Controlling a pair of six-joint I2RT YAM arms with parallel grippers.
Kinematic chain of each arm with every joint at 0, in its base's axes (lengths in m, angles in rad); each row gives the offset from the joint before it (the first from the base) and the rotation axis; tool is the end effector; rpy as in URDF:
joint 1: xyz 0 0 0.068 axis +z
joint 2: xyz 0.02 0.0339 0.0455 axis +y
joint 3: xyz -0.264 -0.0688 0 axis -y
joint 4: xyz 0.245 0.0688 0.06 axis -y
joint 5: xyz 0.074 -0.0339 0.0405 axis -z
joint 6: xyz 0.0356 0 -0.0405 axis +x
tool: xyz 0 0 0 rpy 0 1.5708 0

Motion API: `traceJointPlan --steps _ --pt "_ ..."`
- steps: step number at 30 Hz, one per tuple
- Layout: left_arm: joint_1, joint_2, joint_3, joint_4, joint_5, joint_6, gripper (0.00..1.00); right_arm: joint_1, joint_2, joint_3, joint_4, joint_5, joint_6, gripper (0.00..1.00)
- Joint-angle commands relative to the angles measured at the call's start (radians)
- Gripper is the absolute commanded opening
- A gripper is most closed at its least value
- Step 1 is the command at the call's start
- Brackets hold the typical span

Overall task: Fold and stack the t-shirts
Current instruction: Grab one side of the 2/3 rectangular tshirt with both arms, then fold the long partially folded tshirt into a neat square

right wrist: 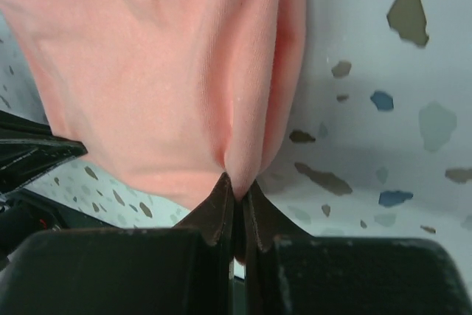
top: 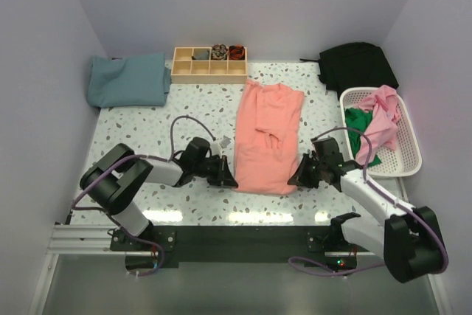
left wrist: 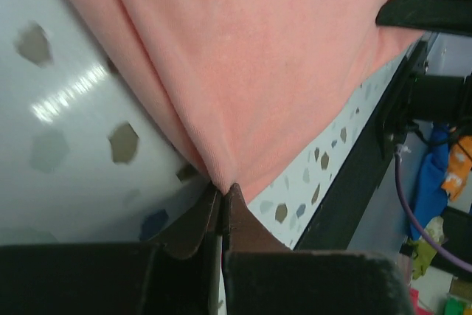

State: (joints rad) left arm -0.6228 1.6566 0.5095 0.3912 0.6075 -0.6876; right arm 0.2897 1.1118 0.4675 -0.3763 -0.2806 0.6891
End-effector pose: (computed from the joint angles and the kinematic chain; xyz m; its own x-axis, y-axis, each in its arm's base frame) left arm 0.2100 -0.1758 0.1071 -0.9487 0.0397 -0.3138 0.2772 0.5821 -0.7644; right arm 0.1807 0.0642 0.1588 -0.8933 0.3713 -0.2534 0.2005 0.8336 0.5147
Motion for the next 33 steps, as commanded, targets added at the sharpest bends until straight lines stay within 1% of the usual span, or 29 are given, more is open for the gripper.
traceJointPlan --steps 1,2,3,5,6,8,9,12,16,19,21,22,23,25,26,30,33 --pt "-0.083 -0.124 -0.097 -0.144 -0.055 -0.022 0.0 0.015 -0.137 -0.053 -0.142 -0.02 0.016 0.0" --pt "-0.09 -0.15 -0.124 -0.15 -0.06 -0.033 0.0 0.019 -0.162 -0.059 -0.156 -0.023 0.016 0.0" --pt "-0.104 -0.206 -0.135 -0.181 -0.07 -0.041 0.0 0.022 -0.223 -0.064 -0.168 -0.035 0.018 0.0" --pt "-0.11 -0.268 -0.137 -0.237 -0.1 -0.044 0.0 0.025 -0.28 -0.073 -0.202 -0.04 0.02 0.0" --pt "-0.109 -0.324 -0.129 -0.308 -0.13 -0.038 0.0 0.025 -0.324 -0.072 -0.211 -0.046 0.015 0.0" --pt "-0.11 -0.374 -0.088 -0.374 -0.155 -0.023 0.0 0.025 -0.362 -0.049 -0.251 -0.046 0.013 0.0" --pt "-0.109 -0.405 -0.068 -0.45 -0.173 -0.018 0.0 0.025 -0.383 -0.037 -0.263 -0.049 0.007 0.0" --pt "-0.109 -0.448 0.006 -0.535 -0.205 -0.012 0.0 0.025 -0.38 0.026 -0.299 -0.057 -0.028 0.0" --pt "-0.11 -0.449 0.101 -0.568 -0.242 -0.012 0.0 0.025 -0.298 0.121 -0.302 -0.036 -0.083 0.0" --pt "-0.11 -0.416 0.182 -0.592 -0.288 0.008 0.0 0.025 -0.25 0.189 -0.29 0.012 -0.123 0.0" --pt "-0.109 -0.38 0.222 -0.6 -0.319 0.028 0.0 0.025 -0.195 0.236 -0.256 0.024 -0.135 0.0" --pt "-0.106 -0.364 0.271 -0.604 -0.328 0.036 0.0 0.023 -0.172 0.256 -0.24 0.04 -0.143 0.0" --pt "-0.104 -0.328 0.296 -0.617 -0.337 0.043 0.0 0.025 -0.12 0.275 -0.231 0.059 -0.148 0.0" --pt "-0.088 -0.291 0.367 -0.623 -0.356 0.074 0.0 0.025 -0.064 0.339 -0.213 0.076 -0.164 0.0" --pt "-0.069 -0.256 0.389 -0.626 -0.364 0.082 0.0 0.025 0.0 0.359 -0.208 0.086 -0.169 0.01" --pt "0.001 -0.172 0.489 -0.621 -0.35 0.121 0.0 0.023 0.15 0.474 -0.182 0.118 -0.218 0.0" --pt "0.063 -0.11 0.555 -0.601 -0.312 0.138 0.0 0.02 0.253 0.561 -0.171 0.149 -0.246 0.0"
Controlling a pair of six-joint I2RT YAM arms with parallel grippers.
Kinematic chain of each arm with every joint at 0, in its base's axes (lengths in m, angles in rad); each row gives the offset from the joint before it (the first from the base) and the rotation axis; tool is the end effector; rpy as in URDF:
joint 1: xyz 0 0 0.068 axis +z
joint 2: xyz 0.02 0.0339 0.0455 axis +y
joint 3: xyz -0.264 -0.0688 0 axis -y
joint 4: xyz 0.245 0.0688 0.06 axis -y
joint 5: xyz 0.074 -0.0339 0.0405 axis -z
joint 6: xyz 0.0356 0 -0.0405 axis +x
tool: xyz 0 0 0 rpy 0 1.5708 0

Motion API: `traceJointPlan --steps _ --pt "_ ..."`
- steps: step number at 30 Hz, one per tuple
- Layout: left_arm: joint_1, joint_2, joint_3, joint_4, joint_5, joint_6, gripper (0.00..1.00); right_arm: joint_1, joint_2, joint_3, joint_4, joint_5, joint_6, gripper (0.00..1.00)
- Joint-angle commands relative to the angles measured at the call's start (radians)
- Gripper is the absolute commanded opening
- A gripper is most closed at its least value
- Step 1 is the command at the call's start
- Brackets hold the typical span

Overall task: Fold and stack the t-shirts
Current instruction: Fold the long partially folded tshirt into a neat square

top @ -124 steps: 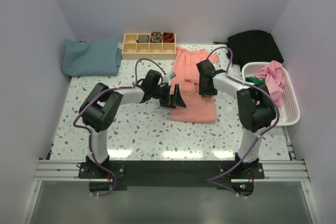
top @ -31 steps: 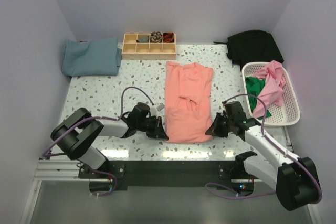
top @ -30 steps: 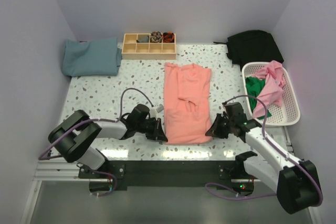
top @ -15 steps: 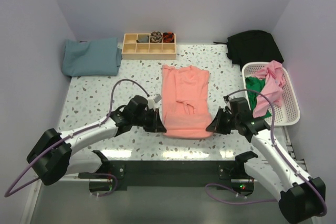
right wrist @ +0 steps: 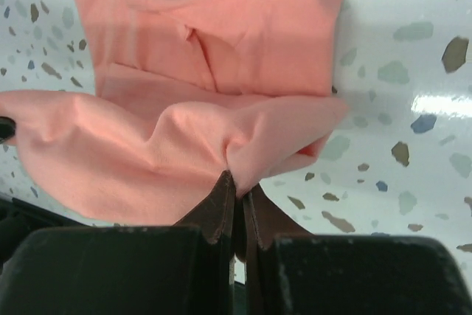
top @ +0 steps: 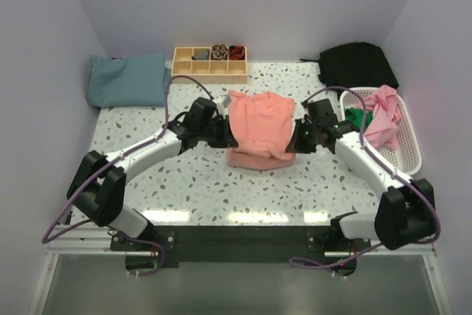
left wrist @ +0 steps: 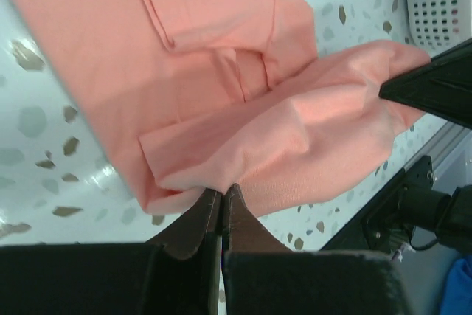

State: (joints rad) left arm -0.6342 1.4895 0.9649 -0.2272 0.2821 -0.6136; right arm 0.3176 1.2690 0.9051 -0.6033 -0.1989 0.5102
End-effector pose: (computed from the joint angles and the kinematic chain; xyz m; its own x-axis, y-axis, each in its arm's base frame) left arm 0.2517 -0.1974 0.2320 -0.8718 -0.0453 -0.4877 0.2824 0.7671 -0.5760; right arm 0.2388 0.0859 0.2448 -0.8841 0.2133 -0.4159 0.0218 0.9077 0.4192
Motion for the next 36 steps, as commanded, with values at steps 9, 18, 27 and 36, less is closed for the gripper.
traceJointPlan --steps 9,18,27,36 --pt "0.148 0.294 0.365 0.043 0.06 0.1 0.0 -0.046 0.366 0.401 0.082 0.052 -0.095 0.0" --pt "0.22 0.495 0.575 0.048 0.114 0.1 0.0 -0.11 0.651 0.696 0.063 -0.026 -0.114 0.01" --pt "0.314 0.656 0.698 0.106 0.178 0.069 0.0 -0.169 0.935 0.952 0.072 -0.117 -0.11 0.07" --pt "0.407 0.755 0.768 0.424 0.29 -0.035 0.48 -0.235 1.053 1.182 0.234 -0.108 -0.119 0.6"
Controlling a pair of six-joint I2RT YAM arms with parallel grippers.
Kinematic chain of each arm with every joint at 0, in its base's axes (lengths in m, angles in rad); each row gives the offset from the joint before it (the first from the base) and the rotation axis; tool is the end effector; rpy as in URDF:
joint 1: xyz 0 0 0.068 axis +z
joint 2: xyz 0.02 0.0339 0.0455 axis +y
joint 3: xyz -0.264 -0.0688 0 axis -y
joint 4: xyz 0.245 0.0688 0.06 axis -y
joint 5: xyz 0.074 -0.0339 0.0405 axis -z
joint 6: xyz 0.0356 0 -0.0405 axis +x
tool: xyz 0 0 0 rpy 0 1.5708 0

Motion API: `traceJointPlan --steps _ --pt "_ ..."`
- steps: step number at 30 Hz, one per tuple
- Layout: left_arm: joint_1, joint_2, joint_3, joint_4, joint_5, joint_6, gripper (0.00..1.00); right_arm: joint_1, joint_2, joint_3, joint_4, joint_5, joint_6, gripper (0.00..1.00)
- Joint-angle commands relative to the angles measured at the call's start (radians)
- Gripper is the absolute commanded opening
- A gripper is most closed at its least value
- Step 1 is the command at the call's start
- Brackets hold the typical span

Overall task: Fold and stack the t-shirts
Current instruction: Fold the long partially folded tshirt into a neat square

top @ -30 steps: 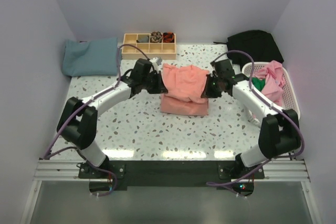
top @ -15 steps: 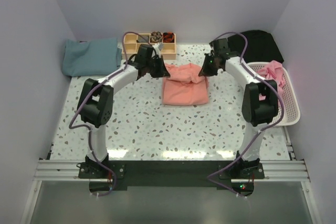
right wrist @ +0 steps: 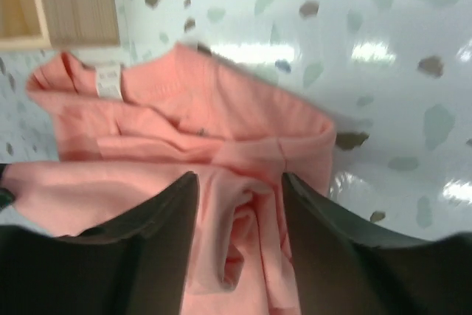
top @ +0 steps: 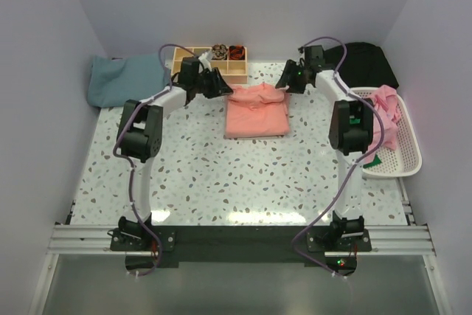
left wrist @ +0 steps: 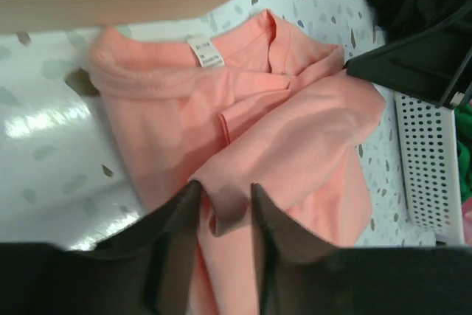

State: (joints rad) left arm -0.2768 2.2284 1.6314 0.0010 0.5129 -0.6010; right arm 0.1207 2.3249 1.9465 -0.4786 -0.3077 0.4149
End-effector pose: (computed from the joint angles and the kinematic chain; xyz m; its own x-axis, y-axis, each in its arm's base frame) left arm 0.4806 -0.1547 0.1754 -0.8009 -0.2847 -0.5268 0.2132 0.6865 -0.6952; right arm 0.5161 0.0735 0.1896 -0.8123 0.2885 -0.5069 0.0173 0.8807 0.4734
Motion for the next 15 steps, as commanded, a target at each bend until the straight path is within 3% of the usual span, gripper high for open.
traceJointPlan --steps 1,7,15 --pt "0.056 0.011 0.113 0.188 0.058 -0.039 0.99 -0.039 -0.015 0.153 0.113 0.01 -0.031 0.62" --pt "0.06 -0.145 0.025 0.148 -0.008 0.024 1.0 -0.039 -0.153 0.057 0.132 0.049 -0.073 0.68" --pt "-0.013 -0.217 -0.074 0.056 0.23 0.027 1.0 0.056 -0.346 -0.234 0.072 -0.048 -0.079 0.65"
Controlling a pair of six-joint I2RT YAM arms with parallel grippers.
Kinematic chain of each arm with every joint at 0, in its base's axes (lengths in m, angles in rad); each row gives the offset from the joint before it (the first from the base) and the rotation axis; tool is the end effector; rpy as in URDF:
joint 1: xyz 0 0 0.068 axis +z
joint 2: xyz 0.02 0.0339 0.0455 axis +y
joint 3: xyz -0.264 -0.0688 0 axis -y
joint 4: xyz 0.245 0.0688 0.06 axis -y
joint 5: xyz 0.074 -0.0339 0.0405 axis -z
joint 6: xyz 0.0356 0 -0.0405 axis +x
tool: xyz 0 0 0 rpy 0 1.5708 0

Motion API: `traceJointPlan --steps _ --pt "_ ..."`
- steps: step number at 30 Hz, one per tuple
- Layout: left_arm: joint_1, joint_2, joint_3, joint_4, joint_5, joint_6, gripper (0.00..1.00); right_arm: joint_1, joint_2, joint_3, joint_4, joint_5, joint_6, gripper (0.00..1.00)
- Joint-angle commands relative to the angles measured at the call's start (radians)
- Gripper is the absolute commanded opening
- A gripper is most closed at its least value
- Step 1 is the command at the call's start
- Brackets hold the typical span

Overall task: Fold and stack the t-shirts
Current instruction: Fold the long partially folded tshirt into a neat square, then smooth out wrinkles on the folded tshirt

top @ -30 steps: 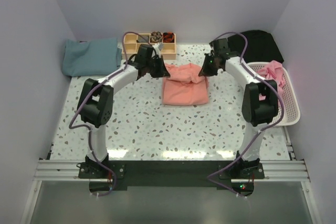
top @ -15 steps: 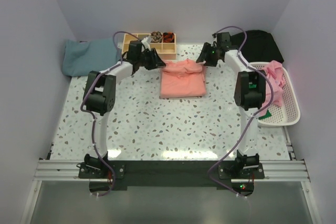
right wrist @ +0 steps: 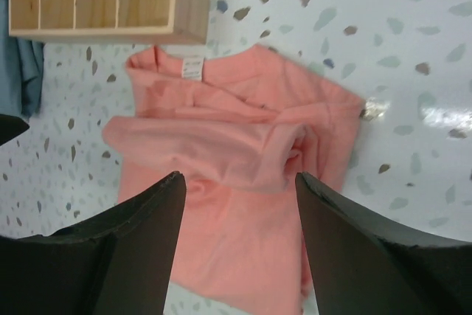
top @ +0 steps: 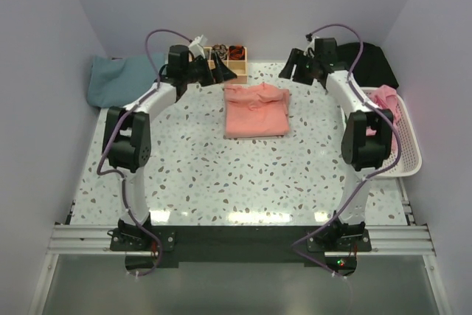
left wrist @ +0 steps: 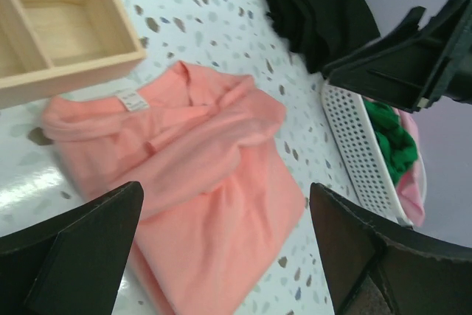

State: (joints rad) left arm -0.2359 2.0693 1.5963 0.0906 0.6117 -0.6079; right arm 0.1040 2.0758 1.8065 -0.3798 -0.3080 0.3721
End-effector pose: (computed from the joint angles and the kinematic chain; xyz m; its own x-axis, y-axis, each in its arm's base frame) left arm 0.4691 -0.1338 0.2487 -0.7030 -0.3119 -0.6392 0.3751 0.6010 -0.7058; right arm 0.4821 0.0612 0.2720 -0.6834 0.2770 -0.6755 -0.0973 0.8824 0.4603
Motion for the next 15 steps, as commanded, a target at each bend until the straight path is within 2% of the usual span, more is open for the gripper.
traceJointPlan --steps 1,5,8,12,15 --pt "-0.074 -0.07 -0.048 -0.058 0.132 0.039 1.0 0.086 -0.106 -0.11 -0.042 -0.025 -0.042 0.64" --pt "-0.106 -0.095 -0.137 -0.069 0.112 0.062 1.0 0.143 -0.131 -0.215 -0.05 0.0 -0.047 0.62" --pt "-0.117 -0.078 -0.159 -0.049 0.108 0.062 1.0 0.152 -0.109 -0.236 -0.038 0.001 -0.036 0.62" --pt "-0.118 -0.019 -0.148 -0.002 0.097 0.051 1.0 0.155 -0.043 -0.207 -0.028 0.007 -0.036 0.62" --pt "-0.118 0.047 -0.084 0.015 0.083 0.054 1.0 0.154 0.016 -0.156 -0.027 0.024 -0.055 0.63"
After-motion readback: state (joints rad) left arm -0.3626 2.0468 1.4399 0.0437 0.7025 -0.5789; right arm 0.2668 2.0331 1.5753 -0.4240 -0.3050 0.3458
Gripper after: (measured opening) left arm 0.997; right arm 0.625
